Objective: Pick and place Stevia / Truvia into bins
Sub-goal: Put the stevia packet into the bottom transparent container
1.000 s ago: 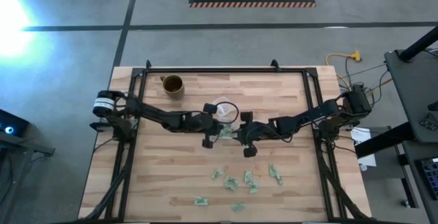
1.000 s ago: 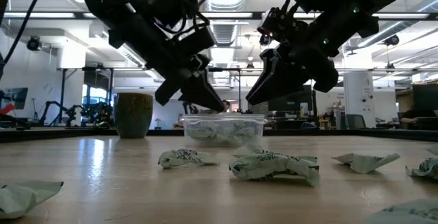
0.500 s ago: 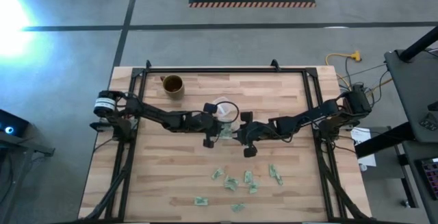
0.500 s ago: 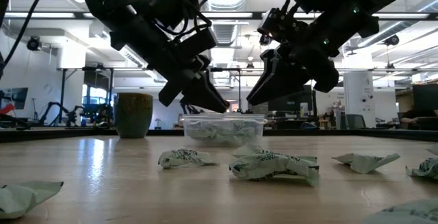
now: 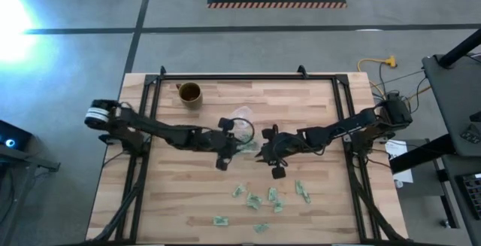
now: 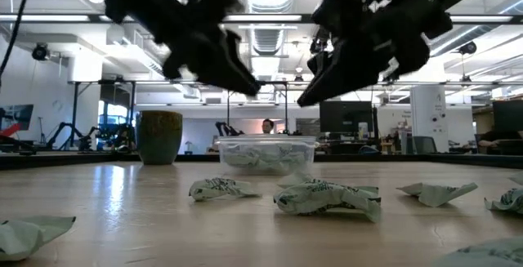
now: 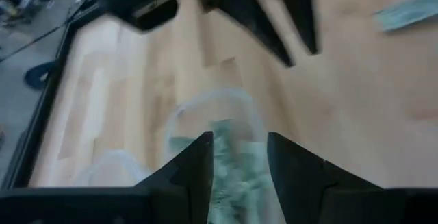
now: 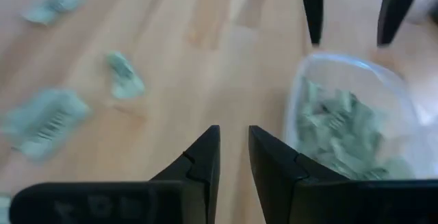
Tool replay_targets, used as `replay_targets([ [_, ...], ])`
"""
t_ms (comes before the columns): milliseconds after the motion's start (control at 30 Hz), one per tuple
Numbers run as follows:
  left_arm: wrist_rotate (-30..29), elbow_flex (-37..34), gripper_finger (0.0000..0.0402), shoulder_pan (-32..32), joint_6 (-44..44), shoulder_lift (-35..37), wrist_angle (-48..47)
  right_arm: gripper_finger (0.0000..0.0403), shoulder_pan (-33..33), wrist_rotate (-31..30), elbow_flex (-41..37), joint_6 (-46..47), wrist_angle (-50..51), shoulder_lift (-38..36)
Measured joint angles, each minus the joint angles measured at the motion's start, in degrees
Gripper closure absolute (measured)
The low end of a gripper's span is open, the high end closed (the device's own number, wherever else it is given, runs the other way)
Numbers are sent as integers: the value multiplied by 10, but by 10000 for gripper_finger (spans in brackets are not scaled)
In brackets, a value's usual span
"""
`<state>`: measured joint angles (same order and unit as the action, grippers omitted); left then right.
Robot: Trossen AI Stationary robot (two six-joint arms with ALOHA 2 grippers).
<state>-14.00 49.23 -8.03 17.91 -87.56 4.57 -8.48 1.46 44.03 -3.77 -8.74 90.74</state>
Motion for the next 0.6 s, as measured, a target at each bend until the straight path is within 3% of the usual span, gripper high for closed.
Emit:
replay_targets([
  [267, -18, -1, 281, -110, -73, 61, -116, 335, -45, 76, 3, 69, 10, -7],
  [433, -60, -6, 281, -174, -86, 60, -132, 335, -98, 78, 3, 156, 74, -7],
  [600, -106, -12, 281, -200, -87, 49, -130, 335, -144, 77, 17, 270, 165, -7],
])
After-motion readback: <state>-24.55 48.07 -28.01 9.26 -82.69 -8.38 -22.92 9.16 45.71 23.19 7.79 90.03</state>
